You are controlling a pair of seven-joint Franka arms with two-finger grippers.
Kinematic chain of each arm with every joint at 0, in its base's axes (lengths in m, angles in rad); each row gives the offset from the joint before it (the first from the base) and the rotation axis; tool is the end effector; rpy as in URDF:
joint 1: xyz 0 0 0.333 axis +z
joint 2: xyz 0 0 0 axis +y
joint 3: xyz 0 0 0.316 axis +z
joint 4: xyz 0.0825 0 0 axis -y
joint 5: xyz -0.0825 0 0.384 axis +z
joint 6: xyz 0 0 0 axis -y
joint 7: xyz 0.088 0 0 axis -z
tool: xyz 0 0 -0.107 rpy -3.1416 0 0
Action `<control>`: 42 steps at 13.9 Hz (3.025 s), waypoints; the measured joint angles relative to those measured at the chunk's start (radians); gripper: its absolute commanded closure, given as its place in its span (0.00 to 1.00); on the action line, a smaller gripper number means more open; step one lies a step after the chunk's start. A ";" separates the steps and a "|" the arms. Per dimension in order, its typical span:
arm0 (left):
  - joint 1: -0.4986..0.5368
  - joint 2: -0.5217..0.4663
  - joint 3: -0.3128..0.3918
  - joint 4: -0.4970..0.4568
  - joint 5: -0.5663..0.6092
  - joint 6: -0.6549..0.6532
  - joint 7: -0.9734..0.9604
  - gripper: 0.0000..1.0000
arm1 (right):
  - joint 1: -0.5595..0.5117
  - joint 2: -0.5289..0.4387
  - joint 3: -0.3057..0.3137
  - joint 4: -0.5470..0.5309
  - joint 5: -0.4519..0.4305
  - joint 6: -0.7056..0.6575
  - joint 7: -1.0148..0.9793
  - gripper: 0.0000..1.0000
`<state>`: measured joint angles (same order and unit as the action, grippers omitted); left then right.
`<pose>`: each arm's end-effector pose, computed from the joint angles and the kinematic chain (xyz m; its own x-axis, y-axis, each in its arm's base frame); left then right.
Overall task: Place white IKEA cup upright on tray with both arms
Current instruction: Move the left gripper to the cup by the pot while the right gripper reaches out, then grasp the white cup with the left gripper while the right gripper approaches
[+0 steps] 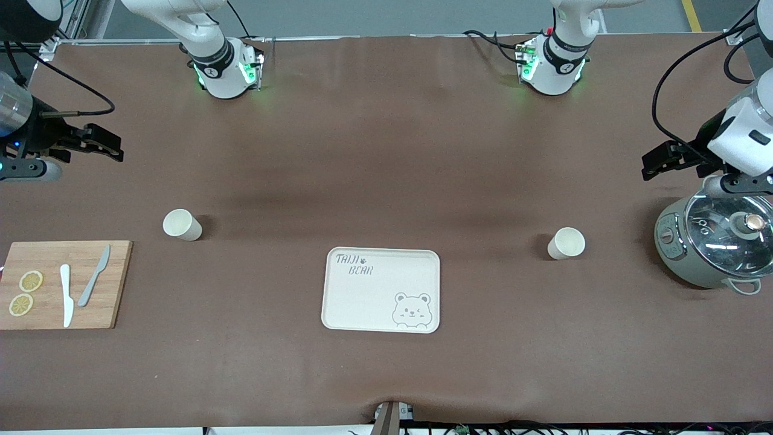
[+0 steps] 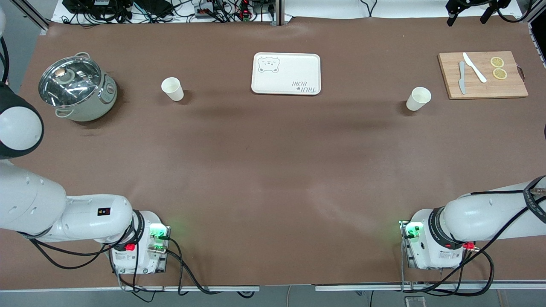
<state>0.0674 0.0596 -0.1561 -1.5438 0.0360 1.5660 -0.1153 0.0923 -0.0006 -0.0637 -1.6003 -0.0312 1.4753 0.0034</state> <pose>0.5697 -0.0441 0.6037 0.9991 0.0267 -0.0333 0.0257 -0.9992 -0.0308 0.5425 0.0119 0.6034 0.9920 0.0220 -0.1239 0.0261 -0.9992 0.0316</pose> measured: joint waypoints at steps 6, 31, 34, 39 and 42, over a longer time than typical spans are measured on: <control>0.006 0.003 0.003 0.003 0.000 0.000 0.000 0.00 | -0.001 0.000 -0.007 0.000 0.000 0.000 0.000 0.00; 0.040 0.375 0.000 -0.419 0.000 0.686 -0.080 0.21 | -0.042 0.229 -0.014 0.057 -0.005 -0.046 0.004 0.00; 0.051 0.394 0.000 -0.421 0.000 0.689 -0.079 0.65 | -0.050 0.264 -0.014 0.057 -0.003 -0.052 0.004 0.00; 0.051 0.407 0.000 -0.418 0.000 0.690 -0.078 1.00 | -0.097 0.319 -0.015 0.057 -0.003 -0.069 0.005 0.00; 0.050 0.402 -0.006 -0.405 0.000 0.690 -0.069 1.00 | -0.145 0.364 -0.017 0.057 -0.004 -0.080 0.005 0.00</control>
<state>0.1174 0.4614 -0.1620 -1.9491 0.0360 2.2559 -0.1847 -0.0529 0.3631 -0.0804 -1.5430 -0.0353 1.3957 0.0081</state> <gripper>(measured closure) 0.960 0.000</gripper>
